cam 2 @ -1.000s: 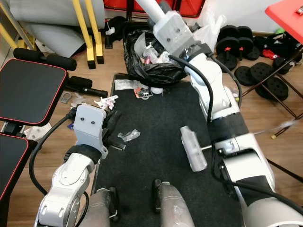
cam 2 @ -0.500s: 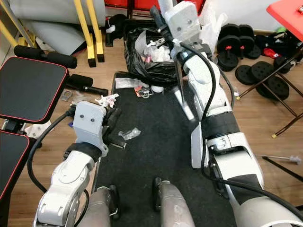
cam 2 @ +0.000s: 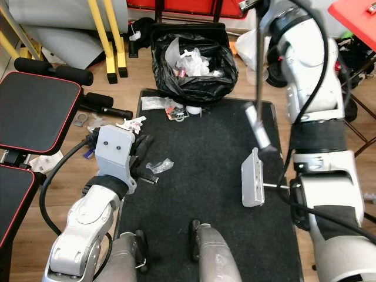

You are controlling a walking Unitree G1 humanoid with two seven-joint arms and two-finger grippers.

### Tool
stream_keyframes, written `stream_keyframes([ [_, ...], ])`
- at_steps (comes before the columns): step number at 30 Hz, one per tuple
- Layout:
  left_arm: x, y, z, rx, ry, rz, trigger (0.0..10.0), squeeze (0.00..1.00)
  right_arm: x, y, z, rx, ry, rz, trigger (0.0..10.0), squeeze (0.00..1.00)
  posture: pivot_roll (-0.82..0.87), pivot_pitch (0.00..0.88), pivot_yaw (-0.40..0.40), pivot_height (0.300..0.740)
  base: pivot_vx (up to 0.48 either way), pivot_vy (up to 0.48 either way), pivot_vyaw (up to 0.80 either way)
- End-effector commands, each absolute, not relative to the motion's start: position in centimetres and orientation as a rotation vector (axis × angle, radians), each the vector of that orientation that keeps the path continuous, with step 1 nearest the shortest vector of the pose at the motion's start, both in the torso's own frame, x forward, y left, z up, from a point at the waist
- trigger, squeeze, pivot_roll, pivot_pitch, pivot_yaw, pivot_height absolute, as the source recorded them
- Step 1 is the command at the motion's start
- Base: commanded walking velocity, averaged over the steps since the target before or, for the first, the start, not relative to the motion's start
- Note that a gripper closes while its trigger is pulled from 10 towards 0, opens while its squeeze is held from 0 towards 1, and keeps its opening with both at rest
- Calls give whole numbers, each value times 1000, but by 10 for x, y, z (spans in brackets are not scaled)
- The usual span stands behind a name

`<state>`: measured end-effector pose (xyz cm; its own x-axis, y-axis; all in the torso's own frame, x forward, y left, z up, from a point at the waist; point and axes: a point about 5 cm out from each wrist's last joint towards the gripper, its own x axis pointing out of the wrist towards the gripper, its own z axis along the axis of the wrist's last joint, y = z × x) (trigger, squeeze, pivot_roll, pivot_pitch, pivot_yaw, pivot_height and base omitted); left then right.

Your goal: Sweep floor

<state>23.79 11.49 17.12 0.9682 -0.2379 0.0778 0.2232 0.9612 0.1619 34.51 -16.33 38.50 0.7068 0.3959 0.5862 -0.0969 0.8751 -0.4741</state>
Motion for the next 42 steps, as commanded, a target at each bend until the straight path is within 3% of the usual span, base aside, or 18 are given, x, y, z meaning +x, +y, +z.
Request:
stream_keyframes([
  [1,237,112,165,144,-76,-265,10000,0,333,-158,399,-466,-799,305,10000,0,-125,230,-200,740,0,0,0],
  [4,238,111,165,143,-77,-265,10000,0,332,-157,399,-453,-783,323,10000,0,-125,229,-201,740,0,0,0],
  [10,238,110,165,141,-80,-265,10000,0,324,-144,371,-431,-585,561,10000,0,-124,229,-206,740,0,0,0],
  [22,239,112,163,130,-77,-267,10000,0,322,-179,373,-505,-496,467,10000,0,-142,230,-199,740,0,0,0],
  [27,239,111,163,127,-76,-271,10000,0,320,-182,377,-497,-486,483,10000,0,-142,230,-199,740,0,0,0],
  [33,239,111,163,129,-80,-272,10000,0,303,-180,364,-475,-360,690,10000,0,-142,232,-203,740,0,0,0],
  [42,239,111,163,127,-78,-284,10000,0,280,-193,361,-424,-280,847,10000,0,-153,230,-199,740,0,0,0],
])
